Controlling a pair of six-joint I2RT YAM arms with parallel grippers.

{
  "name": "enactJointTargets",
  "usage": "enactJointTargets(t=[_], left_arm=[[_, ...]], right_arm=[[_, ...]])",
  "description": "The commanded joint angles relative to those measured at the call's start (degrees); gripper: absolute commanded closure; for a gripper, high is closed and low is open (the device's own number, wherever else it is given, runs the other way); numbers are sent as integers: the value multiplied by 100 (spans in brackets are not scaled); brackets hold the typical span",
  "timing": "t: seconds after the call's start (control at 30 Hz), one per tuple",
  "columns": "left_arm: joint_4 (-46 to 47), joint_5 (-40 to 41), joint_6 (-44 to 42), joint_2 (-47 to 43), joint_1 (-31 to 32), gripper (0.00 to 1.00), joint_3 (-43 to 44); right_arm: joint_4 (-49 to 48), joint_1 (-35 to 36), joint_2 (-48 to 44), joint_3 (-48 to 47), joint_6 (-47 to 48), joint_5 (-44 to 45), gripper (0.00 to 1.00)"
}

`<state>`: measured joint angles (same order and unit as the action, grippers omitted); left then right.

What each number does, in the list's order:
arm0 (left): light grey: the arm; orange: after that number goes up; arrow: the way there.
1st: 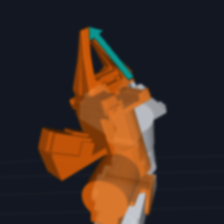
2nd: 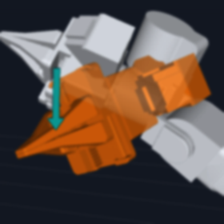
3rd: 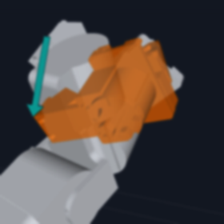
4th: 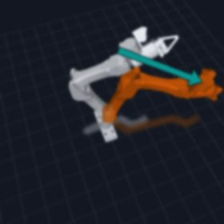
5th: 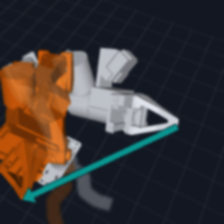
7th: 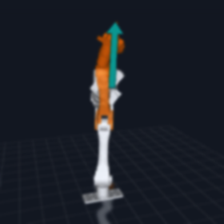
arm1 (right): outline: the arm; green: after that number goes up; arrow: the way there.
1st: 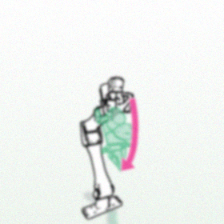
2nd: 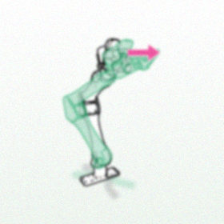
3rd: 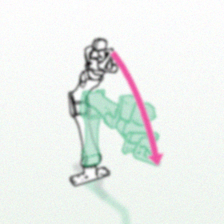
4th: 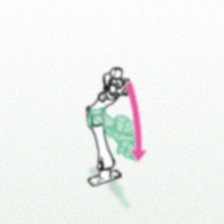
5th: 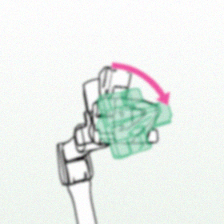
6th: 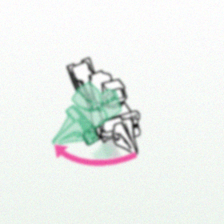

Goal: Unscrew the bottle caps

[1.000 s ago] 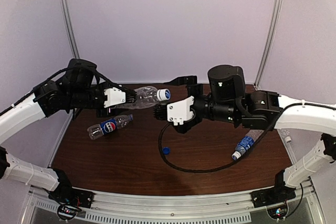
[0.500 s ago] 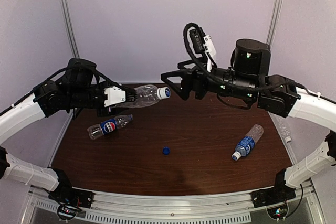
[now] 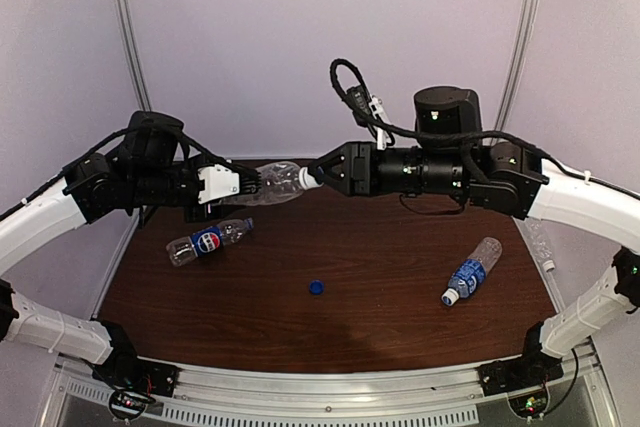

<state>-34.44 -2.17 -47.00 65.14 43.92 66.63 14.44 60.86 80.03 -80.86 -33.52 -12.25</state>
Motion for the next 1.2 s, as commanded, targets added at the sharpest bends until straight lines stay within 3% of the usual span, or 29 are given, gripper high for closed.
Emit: enactJointTargets(t=[0.0,0.1,0.23,0.43,0.63,0.7,0.8,0.87,1.07,1.17], left_arm=[[221,-73,70,-62,-24,70,-57],[225,-64,64,-55,-24,70,-62],[218,-64,65,-66,-26,70,-69],[223,-64,56,-81,-24,70,-91],[218,-64,43,-89,-26,70,-89],[221,-72,42,-93,-25,70,-76],[225,-73,20,-82,-25,70,-58],[220,-65,19,-73,-29,70,-46],[223,-50,3,-37,-28,70,-41],[223,-60,6,-5,-24,70,-7]], right_arm=[[83,-78,76,-58,-197,-297,66],[110,-108,174,-101,-286,-535,57],[108,-109,224,-108,-313,-608,58],[133,-118,172,-91,-242,-431,76],[304,-118,144,-127,332,-277,84],[332,-116,88,-100,1085,-336,87],[409,-109,-43,89,3071,-866,91],[575,-80,-47,100,4531,-872,100],[1196,-30,-6,-263,8078,-714,100],[1380,22,5,-281,9417,-334,100]])
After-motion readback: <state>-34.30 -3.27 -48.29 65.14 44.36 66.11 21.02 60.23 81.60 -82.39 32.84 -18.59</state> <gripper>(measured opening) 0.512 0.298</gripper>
